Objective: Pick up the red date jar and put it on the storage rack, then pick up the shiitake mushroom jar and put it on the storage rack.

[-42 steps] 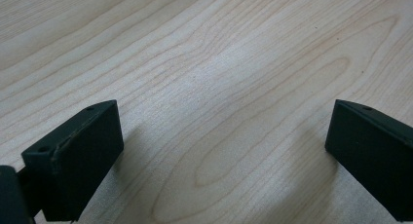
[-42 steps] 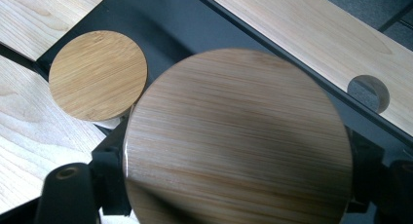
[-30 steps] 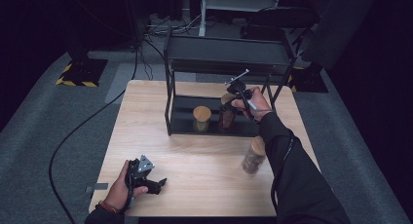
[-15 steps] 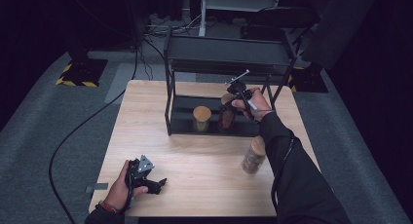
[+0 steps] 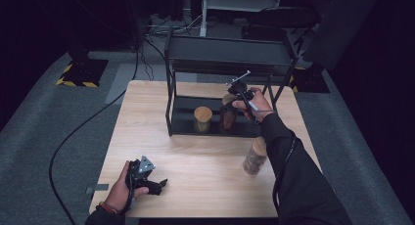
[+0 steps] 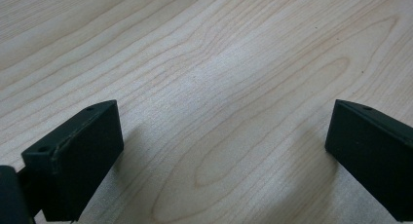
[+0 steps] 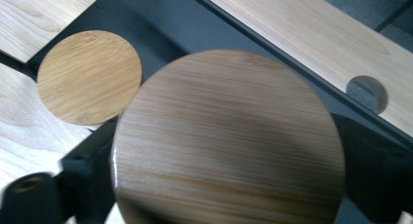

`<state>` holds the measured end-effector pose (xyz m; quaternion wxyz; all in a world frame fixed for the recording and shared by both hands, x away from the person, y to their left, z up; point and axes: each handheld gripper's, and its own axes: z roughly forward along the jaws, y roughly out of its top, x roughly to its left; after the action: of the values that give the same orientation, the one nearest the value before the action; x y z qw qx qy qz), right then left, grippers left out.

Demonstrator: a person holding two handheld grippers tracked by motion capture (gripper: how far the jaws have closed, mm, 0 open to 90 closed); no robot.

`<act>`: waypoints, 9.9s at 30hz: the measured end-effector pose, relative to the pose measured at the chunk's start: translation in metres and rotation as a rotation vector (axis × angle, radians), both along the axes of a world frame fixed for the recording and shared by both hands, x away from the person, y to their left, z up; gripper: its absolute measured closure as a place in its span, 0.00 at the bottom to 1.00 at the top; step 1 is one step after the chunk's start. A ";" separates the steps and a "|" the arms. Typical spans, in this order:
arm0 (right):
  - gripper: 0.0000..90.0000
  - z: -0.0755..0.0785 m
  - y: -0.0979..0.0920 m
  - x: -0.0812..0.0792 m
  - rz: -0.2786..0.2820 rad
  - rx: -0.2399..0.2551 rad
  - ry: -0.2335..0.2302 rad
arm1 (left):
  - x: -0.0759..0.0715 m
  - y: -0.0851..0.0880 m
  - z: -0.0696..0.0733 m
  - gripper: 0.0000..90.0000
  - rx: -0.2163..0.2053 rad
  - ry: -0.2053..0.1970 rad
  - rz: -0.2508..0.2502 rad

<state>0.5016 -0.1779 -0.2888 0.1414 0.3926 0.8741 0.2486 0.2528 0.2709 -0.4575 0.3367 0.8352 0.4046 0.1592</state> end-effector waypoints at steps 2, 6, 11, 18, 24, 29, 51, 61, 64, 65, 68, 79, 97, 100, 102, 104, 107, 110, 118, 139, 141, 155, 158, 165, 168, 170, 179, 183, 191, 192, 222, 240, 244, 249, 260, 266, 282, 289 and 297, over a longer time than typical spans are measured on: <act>0.06 0.000 0.001 -0.001 -0.004 -0.003 -0.008 | 0.000 0.000 0.000 0.00 0.000 0.000 0.000; 0.05 -0.001 0.001 -0.002 -0.007 -0.006 -0.009 | 0.000 0.000 0.000 0.00 0.000 0.000 0.000; 0.05 -0.003 0.003 -0.004 0.004 -0.012 -0.013 | 0.000 0.000 0.000 0.00 0.000 0.000 0.000; 0.05 0.001 0.002 -0.011 0.014 -0.021 -0.037 | 0.000 0.000 0.000 0.00 0.000 0.000 0.000; 0.05 0.004 0.002 -0.018 0.017 -0.033 -0.047 | 0.000 0.000 0.000 0.00 0.000 0.000 0.000; 0.05 0.006 0.002 -0.027 0.019 -0.058 -0.076 | 0.000 0.000 0.000 0.00 0.000 0.000 0.000; 0.04 0.012 -0.020 -0.083 0.052 -0.086 -0.224 | 0.000 0.000 0.000 0.00 0.000 0.000 0.000; 0.04 0.018 -0.044 -0.114 0.059 -0.059 -0.274 | 0.000 0.000 0.000 0.00 0.000 0.000 0.000; 0.04 0.019 -0.053 -0.124 0.068 -0.045 -0.289 | 0.000 0.000 0.000 0.00 0.000 0.000 0.001; 0.04 0.020 -0.056 -0.127 0.072 -0.041 -0.291 | 0.000 0.000 0.000 0.00 0.001 0.000 0.000; 0.04 0.020 -0.064 -0.136 0.081 -0.031 -0.298 | 0.000 0.000 0.000 0.00 0.001 0.000 0.000; 0.04 0.012 -0.095 -0.172 0.086 0.005 -0.333 | 0.000 0.000 0.000 0.00 0.000 0.000 0.000; 0.04 -0.005 -0.129 -0.222 0.120 0.016 -0.358 | 0.000 0.000 0.000 0.00 0.000 0.000 0.001; 0.04 -0.011 -0.133 -0.228 0.128 0.018 -0.355 | 0.000 0.000 0.000 0.00 0.000 0.000 0.000; 0.04 -0.015 -0.136 -0.233 0.132 0.017 -0.359 | 0.000 0.000 0.000 0.00 0.000 0.000 0.001; 0.04 -0.019 -0.141 -0.236 0.130 0.025 -0.355 | 0.000 0.000 0.000 0.00 0.000 0.000 0.000; 0.04 -0.025 -0.146 -0.240 0.122 0.028 -0.352 | 0.000 0.000 0.000 0.00 0.000 0.000 0.000; 0.04 -0.032 -0.150 -0.245 0.123 0.021 -0.355 | 0.000 0.000 0.000 0.00 0.000 0.000 0.000; 0.04 -0.052 -0.168 -0.252 0.128 0.047 -0.372 | 0.000 0.000 0.000 0.00 0.000 0.000 0.000; 0.04 -0.120 -0.187 -0.251 0.048 -0.003 -0.360 | 0.000 0.000 0.000 0.00 0.000 0.000 0.001; 0.04 -0.127 -0.189 -0.251 0.025 -0.003 -0.362 | 0.000 0.000 0.000 0.00 0.000 0.000 0.001; 0.04 -0.159 -0.207 -0.245 -0.078 0.040 -0.312 | 0.000 0.000 0.000 0.00 0.000 0.000 0.000; 0.04 -0.163 -0.209 -0.244 -0.088 0.045 -0.299 | 0.000 0.000 0.000 0.00 0.001 0.000 0.000; 0.03 -0.171 -0.217 -0.243 -0.103 0.080 -0.267 | 0.000 0.000 0.000 0.00 0.000 0.000 0.001; 0.02 -0.173 -0.221 -0.243 -0.117 0.102 -0.258 | 0.000 0.000 0.000 0.00 0.001 0.000 0.000; 0.02 -0.172 -0.225 -0.240 -0.121 0.118 -0.236 | 0.000 0.000 0.000 0.00 0.000 0.000 0.000; 0.00 -0.169 -0.237 -0.233 -0.162 0.162 -0.162 | 0.000 0.000 0.000 0.00 0.000 0.000 0.000; 0.00 -0.170 -0.240 -0.234 -0.169 0.163 -0.163 | 0.000 0.000 0.000 0.00 -0.001 0.000 0.001; 0.00 -0.170 -0.240 -0.234 -0.171 0.164 -0.163 | 0.001 0.001 0.000 0.00 -0.001 0.000 -0.007; 0.00 -0.170 -0.241 -0.233 -0.170 0.164 -0.162 | 0.001 0.001 0.000 0.00 -0.001 0.000 -0.007; 0.00 -0.169 -0.240 -0.235 -0.176 0.162 -0.161 | 0.000 0.000 0.000 0.00 -0.002 0.000 -0.003; 0.03 -0.157 -0.236 -0.246 -0.136 0.193 -0.208 | 0.001 0.000 0.000 0.00 -0.002 0.000 -0.003; 0.02 -0.153 -0.234 -0.248 -0.113 0.199 -0.216 | 0.001 0.000 0.000 0.00 -0.002 0.000 -0.003; 0.03 -0.149 -0.230 -0.251 -0.089 0.201 -0.228 | 0.001 0.000 0.000 0.00 -0.002 0.000 -0.003; 0.02 -0.143 -0.221 -0.251 -0.033 0.228 -0.232 | 0.001 0.000 0.000 0.00 -0.002 0.000 -0.003; 0.02 -0.143 -0.218 -0.249 -0.009 0.251 -0.231 | 0.001 0.000 0.000 0.00 -0.002 0.000 -0.003; 0.02 -0.142 -0.202 -0.244 0.042 0.260 -0.233 | 0.001 0.000 0.000 0.00 -0.001 0.000 -0.004; 0.02 -0.140 -0.195 -0.242 0.053 0.267 -0.242 | 0.001 0.000 0.000 0.00 -0.002 0.000 -0.004; 0.03 -0.138 -0.191 -0.240 0.051 0.287 -0.247 | 0.001 0.000 0.000 0.00 -0.002 0.000 -0.004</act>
<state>0.2617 -0.3689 -0.4271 0.1838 0.3529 0.8154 0.4204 0.2535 0.2714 -0.4577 0.3376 0.8358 0.4031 0.1581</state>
